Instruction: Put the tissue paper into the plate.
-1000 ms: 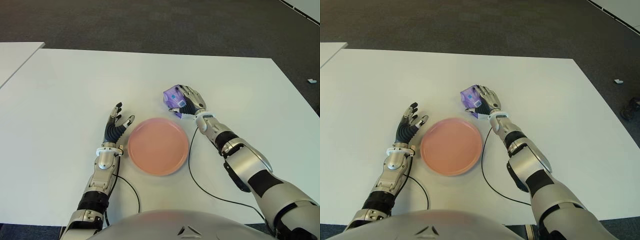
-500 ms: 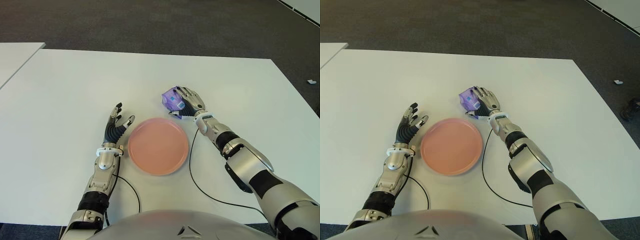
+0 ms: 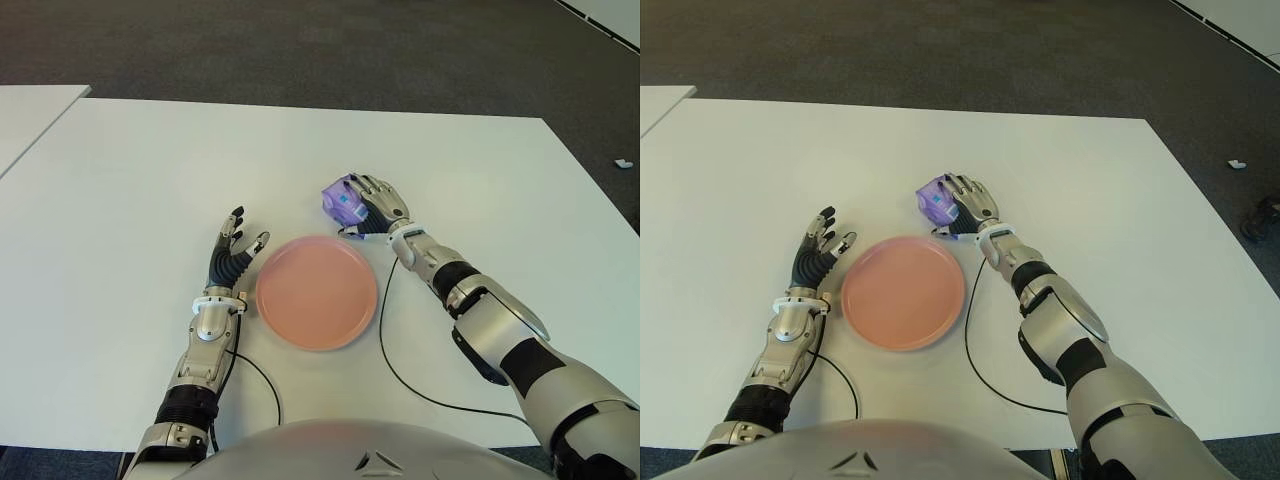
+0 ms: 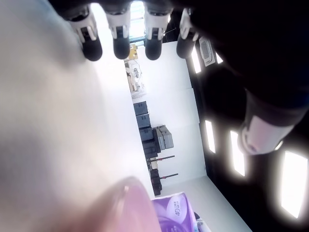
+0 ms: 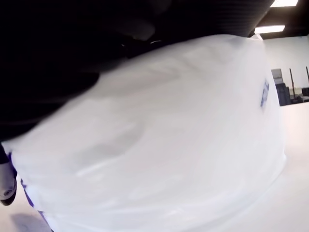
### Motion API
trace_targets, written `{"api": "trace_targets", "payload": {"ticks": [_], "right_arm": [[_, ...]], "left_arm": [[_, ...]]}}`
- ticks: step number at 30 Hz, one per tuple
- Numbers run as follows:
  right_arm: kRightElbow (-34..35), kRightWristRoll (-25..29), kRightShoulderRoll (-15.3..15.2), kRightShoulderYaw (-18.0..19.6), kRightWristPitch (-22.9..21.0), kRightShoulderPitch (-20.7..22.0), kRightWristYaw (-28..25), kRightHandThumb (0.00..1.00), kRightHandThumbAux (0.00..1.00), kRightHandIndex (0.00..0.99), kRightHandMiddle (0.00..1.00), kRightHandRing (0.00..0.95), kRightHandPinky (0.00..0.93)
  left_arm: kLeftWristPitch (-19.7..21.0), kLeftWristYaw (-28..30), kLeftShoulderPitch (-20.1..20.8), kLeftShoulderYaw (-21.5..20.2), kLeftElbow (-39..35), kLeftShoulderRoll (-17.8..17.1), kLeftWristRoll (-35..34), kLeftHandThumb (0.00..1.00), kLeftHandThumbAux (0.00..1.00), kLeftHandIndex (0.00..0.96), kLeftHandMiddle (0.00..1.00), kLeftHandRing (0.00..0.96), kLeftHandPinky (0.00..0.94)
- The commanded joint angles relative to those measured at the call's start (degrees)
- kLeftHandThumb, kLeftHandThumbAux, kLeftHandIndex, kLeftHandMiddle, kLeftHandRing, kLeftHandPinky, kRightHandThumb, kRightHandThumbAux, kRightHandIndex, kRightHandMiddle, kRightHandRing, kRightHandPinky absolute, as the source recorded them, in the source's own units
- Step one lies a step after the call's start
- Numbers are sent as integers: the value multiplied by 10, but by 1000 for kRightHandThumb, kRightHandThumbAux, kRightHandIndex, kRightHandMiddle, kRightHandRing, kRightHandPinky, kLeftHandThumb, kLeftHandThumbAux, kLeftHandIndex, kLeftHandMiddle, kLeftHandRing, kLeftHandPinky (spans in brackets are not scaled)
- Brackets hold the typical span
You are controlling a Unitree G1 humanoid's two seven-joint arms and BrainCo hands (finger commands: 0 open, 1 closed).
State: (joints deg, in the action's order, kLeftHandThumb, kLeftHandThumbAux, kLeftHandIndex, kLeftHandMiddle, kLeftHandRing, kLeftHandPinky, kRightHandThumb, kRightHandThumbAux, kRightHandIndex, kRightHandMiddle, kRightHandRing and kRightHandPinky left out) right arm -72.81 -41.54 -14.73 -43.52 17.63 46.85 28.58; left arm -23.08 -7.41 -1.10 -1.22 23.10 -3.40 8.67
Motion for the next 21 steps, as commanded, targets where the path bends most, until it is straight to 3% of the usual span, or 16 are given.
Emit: {"api": "trace_targets", "payload": {"ticks": [1, 21], "right_arm": [[-36, -49, 5, -44, -7, -90, -63, 86, 540, 0, 0, 0, 0], [-38, -38, 11, -45, -17, -87, -75, 80, 543, 0, 0, 0, 0]], "left_arm": [[17, -7, -24, 0, 24, 7, -2, 4, 551, 0, 0, 0, 0], [12, -6, -21, -4, 26, 6, -10, 0, 561, 0, 0, 0, 0]]}}
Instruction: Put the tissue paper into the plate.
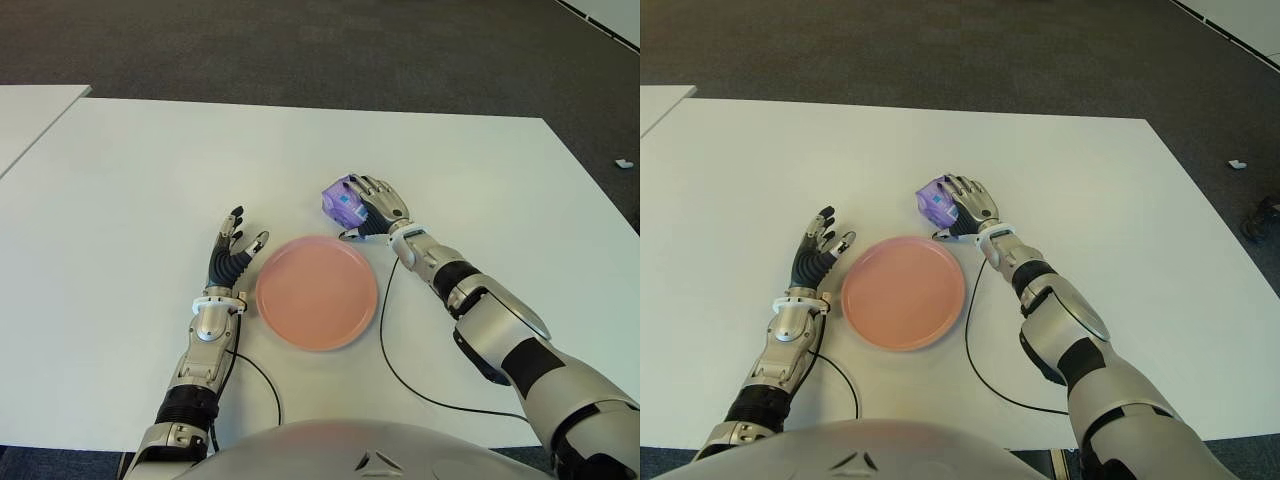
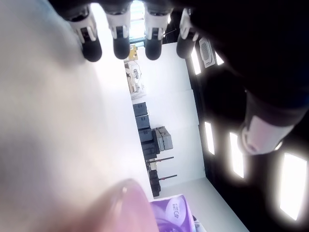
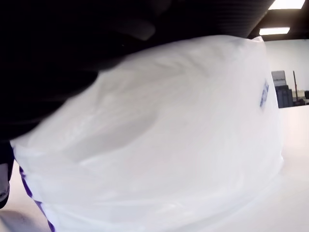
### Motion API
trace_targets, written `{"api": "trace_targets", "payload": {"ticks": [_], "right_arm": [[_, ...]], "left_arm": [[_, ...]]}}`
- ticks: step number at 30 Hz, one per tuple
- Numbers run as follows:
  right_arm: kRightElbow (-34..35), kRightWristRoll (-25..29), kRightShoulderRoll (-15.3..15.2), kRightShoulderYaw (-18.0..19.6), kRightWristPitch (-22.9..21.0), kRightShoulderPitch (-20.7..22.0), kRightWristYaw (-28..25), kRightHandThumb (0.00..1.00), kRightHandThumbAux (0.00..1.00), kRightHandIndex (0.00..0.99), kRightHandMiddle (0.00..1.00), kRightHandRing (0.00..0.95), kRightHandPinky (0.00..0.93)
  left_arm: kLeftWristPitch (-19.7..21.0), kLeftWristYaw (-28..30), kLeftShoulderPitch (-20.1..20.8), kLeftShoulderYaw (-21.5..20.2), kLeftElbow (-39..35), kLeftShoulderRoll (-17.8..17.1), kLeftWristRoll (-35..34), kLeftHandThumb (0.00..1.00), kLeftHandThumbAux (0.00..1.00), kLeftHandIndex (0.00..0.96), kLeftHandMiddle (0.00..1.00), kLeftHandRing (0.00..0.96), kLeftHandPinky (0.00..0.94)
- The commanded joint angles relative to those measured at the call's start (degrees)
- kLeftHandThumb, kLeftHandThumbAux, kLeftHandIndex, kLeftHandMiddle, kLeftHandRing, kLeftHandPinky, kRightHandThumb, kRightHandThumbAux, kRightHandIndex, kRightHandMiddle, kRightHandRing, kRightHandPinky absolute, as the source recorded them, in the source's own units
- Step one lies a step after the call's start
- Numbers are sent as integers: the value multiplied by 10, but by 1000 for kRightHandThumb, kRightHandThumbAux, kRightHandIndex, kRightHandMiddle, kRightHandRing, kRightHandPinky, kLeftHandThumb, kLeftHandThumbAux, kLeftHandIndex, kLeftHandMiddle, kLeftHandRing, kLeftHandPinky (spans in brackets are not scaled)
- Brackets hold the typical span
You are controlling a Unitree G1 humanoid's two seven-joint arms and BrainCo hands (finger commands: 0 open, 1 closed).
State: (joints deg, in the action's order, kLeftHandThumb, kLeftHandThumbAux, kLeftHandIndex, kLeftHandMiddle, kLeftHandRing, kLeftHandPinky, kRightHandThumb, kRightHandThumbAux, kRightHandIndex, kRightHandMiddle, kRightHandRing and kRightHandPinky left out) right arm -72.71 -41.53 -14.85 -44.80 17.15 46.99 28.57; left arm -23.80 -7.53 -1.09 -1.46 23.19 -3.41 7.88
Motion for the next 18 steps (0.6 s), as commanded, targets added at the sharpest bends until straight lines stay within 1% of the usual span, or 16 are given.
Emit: {"api": "trace_targets", "payload": {"ticks": [1, 7, 12, 15, 17, 18], "right_arm": [[-39, -37, 13, -31, -13, -88, -77, 80, 543, 0, 0, 0, 0], [-45, -29, 17, -24, -12, -93, -89, 76, 531, 0, 0, 0, 0], [-48, -11, 22, -5, -12, -96, -115, 87, 514, 0, 0, 0, 12], [-51, -5, 26, 4, -19, -99, -120, 103, 516, 0, 0, 0, 56], [-53, -1, 29, 9, -24, -101, -123, 133, 522, 0, 8, 4, 93], [-58, 6, 32, 18, -33, -105, -122, 138, 523, 0, 10, 5, 98]], "left_arm": [[19, -5, -21, -2, 25, 5, -2, 0, 563, 0, 0, 0, 0], [21, -2, -21, -1, 23, 4, -4, 0, 566, 0, 0, 0, 0], [26, -5, -19, -4, 25, 4, -4, 1, 562, 0, 0, 0, 0], [24, -7, -19, -4, 26, 4, -2, 2, 563, 0, 0, 0, 0], [23, -8, -20, -4, 26, 4, -1, 3, 566, 0, 0, 0, 0], [21, -9, -20, -4, 28, 3, 1, 3, 566, 0, 0, 0, 0]]}}
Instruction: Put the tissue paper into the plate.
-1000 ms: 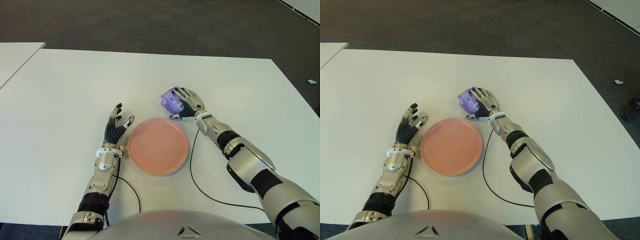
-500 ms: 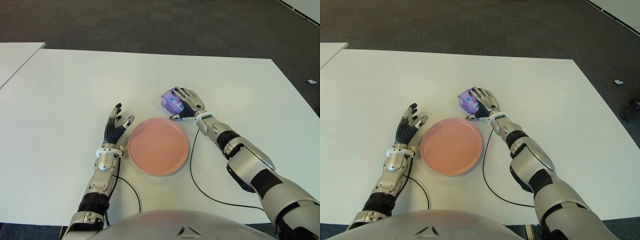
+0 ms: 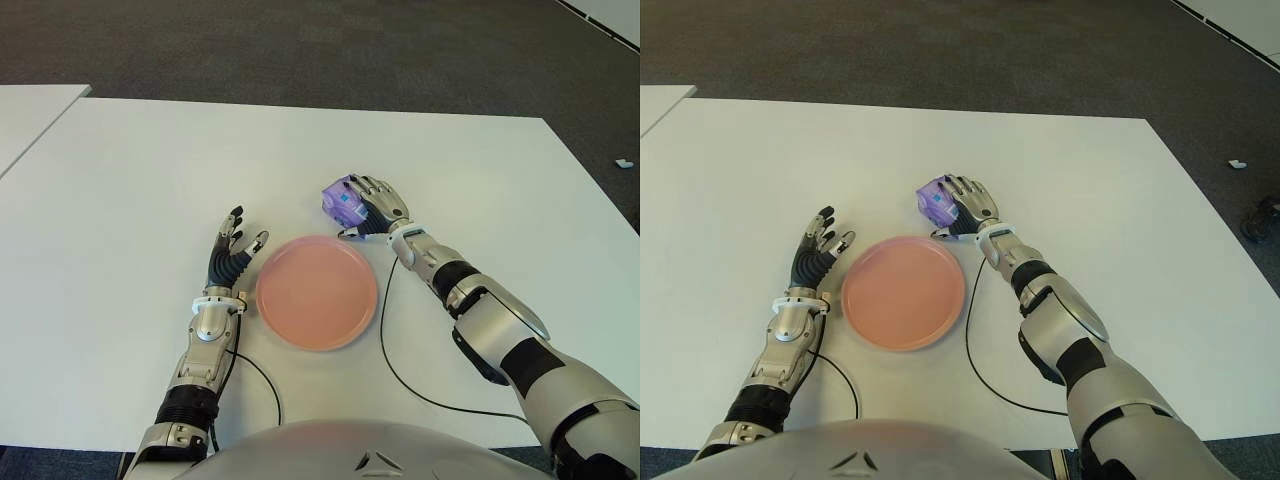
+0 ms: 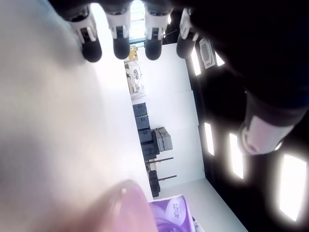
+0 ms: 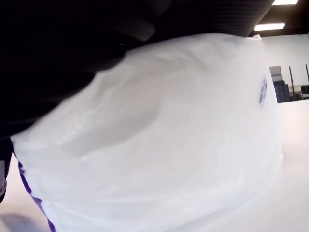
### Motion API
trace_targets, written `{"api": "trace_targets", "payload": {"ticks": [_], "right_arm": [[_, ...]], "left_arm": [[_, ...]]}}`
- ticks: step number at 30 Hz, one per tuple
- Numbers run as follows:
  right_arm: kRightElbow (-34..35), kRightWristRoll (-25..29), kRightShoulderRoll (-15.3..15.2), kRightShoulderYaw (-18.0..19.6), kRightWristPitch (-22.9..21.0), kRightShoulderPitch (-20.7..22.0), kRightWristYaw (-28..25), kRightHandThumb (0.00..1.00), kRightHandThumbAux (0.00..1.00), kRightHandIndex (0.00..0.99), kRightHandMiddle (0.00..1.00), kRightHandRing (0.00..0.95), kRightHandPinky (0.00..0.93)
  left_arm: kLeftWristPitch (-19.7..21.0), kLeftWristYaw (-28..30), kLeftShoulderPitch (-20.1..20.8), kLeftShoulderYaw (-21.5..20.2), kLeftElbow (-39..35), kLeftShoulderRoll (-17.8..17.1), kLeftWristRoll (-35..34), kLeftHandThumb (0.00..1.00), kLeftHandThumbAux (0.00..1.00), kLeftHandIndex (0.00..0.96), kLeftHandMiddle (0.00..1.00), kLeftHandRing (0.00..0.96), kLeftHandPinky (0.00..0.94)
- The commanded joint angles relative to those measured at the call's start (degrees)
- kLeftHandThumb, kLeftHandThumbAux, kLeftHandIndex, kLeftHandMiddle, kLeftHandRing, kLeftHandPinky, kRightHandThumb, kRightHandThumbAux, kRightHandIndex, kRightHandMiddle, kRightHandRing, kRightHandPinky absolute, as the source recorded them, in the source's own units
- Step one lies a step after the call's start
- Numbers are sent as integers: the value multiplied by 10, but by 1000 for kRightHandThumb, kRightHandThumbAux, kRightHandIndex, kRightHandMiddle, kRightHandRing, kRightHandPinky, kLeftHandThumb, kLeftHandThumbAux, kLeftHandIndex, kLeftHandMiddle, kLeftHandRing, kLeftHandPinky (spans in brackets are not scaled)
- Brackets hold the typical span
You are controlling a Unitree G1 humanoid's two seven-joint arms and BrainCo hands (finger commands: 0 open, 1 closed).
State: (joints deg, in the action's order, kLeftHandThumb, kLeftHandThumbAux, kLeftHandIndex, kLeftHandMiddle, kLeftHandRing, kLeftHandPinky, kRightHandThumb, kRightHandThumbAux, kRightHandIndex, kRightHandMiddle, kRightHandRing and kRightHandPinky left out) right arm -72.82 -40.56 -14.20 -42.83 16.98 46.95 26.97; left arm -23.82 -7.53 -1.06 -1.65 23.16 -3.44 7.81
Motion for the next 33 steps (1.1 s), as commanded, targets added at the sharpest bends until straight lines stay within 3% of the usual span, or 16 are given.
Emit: {"api": "trace_targets", "payload": {"ticks": [1, 2, 4, 6, 7, 10, 14, 21, 33], "right_arm": [[-60, -1, 28, 4, -37, -107, -105, 272, 518, 141, 177, 167, 231], [-62, 3, 31, 11, -44, -110, -97, 322, 516, 191, 237, 226, 279], [-62, 4, 34, 19, -49, -113, -76, 467, 509, 351, 463, 464, 488], [-60, 4, 37, 25, -52, -115, -53, 544, 506, 425, 571, 580, 611], [-59, 3, 39, 27, -54, -116, -46, 605, 575, 428, 620, 633, 668], [-62, 10, 57, 43, -76, -128, -24, 689, 659, 435, 707, 721, 756], [-65, 38, 71, 78, -83, -142, -25, 726, 692, 440, 770, 775, 799], [-57, 81, 76, 131, -54, -145, -40, 746, 707, 440, 850, 841, 850], [-57, 75, 76, 141, -37, -150, -49, 750, 709, 440, 882, 872, 850]], "left_arm": [[19, -10, -21, -2, 29, 2, 3, 4, 571, 0, 0, 0, 0], [19, -10, -21, -2, 29, 1, 4, 5, 573, 0, 0, 0, 0], [19, -10, -21, -2, 30, -1, 6, 6, 579, 0, 0, 0, 0], [19, -9, -22, -3, 29, -3, 6, 6, 582, 0, 0, 0, 0], [19, -8, -22, -3, 29, -4, 6, 5, 583, 0, 0, 0, 0], [18, -10, -24, -4, 29, -6, 7, 3, 585, 0, 0, 0, 0], [19, -9, -23, -5, 30, -8, 6, 2, 587, 0, 0, 0, 0], [18, -11, -25, -8, 29, -9, 6, 0, 585, 0, 0, 0, 0], [17, -9, -30, -9, 17, -3, 0, 4, 582, 0, 0, 0, 0]]}}
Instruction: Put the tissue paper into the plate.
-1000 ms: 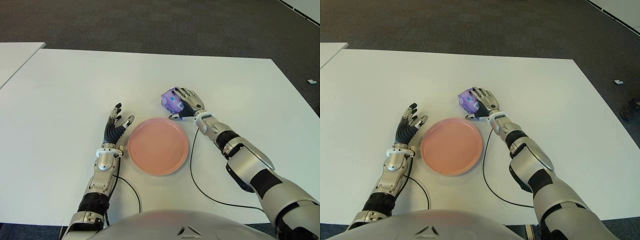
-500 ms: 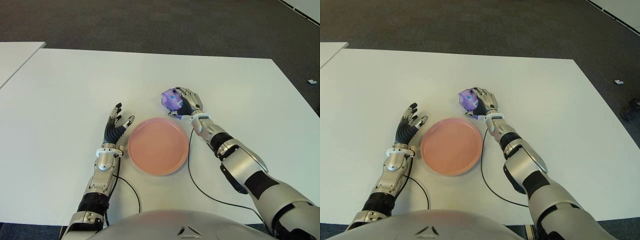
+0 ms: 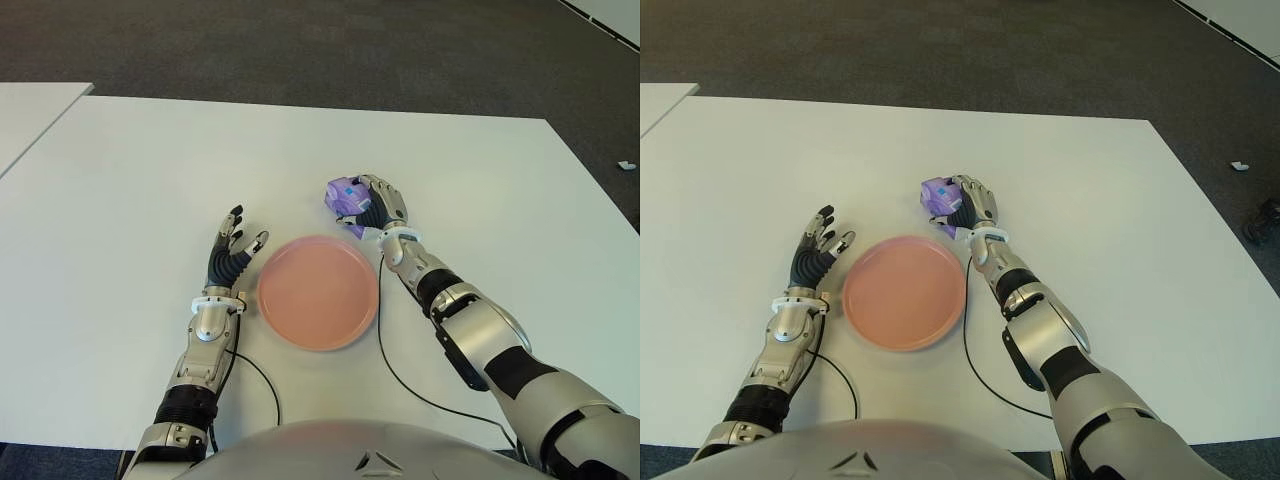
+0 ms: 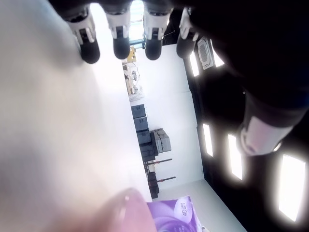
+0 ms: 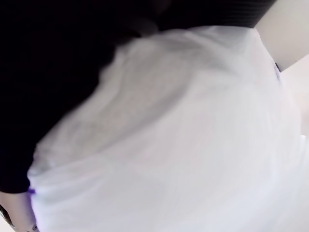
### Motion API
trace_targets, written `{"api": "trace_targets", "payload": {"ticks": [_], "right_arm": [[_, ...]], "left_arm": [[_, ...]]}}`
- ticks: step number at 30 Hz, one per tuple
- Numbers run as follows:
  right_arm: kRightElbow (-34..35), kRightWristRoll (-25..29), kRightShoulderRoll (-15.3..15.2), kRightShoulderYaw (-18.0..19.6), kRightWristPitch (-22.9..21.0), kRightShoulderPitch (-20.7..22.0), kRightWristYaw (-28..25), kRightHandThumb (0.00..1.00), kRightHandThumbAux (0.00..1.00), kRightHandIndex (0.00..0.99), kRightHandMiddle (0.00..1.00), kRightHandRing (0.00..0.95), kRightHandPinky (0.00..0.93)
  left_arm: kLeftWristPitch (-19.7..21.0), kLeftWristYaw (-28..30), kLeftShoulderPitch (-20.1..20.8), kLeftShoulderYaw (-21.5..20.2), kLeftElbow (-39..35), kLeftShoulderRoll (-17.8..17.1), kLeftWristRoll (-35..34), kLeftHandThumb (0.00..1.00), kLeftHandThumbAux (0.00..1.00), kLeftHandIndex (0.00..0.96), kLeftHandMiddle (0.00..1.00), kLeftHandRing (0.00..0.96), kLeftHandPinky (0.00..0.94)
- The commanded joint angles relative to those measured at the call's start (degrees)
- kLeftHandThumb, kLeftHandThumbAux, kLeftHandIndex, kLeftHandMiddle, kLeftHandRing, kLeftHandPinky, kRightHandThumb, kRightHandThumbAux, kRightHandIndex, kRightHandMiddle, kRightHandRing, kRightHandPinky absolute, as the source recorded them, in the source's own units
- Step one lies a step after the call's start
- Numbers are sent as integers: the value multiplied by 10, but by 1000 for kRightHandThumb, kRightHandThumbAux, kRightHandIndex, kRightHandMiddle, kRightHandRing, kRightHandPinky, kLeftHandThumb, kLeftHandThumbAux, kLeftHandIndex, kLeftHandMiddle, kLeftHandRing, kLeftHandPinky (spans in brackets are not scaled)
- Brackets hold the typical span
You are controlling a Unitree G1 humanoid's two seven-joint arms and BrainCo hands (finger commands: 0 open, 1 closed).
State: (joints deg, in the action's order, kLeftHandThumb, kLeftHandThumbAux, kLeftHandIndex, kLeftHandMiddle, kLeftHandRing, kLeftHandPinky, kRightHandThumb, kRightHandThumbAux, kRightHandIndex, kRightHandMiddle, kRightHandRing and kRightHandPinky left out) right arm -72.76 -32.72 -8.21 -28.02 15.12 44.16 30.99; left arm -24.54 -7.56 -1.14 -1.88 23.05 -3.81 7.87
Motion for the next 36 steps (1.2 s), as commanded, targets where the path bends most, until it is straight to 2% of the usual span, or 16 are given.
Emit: {"api": "trace_targets", "payload": {"ticks": [1, 13, 36], "right_arm": [[-57, -3, 16, -7, -16, -122, -89, 750, 709, 440, 883, 873, 845], [-56, -23, 9, -22, 14, -127, -66, 751, 710, 440, 892, 875, 834], [-53, -24, 12, -20, 31, -124, -30, 751, 710, 439, 892, 877, 840]], "left_arm": [[24, -9, -29, -7, 17, 1, -1, 5, 581, 0, 0, 0, 0], [28, -3, -30, -6, 10, 2, -5, 7, 580, 0, 0, 0, 0], [32, -5, -30, -6, 6, 5, -8, 8, 577, 0, 0, 0, 0]]}}
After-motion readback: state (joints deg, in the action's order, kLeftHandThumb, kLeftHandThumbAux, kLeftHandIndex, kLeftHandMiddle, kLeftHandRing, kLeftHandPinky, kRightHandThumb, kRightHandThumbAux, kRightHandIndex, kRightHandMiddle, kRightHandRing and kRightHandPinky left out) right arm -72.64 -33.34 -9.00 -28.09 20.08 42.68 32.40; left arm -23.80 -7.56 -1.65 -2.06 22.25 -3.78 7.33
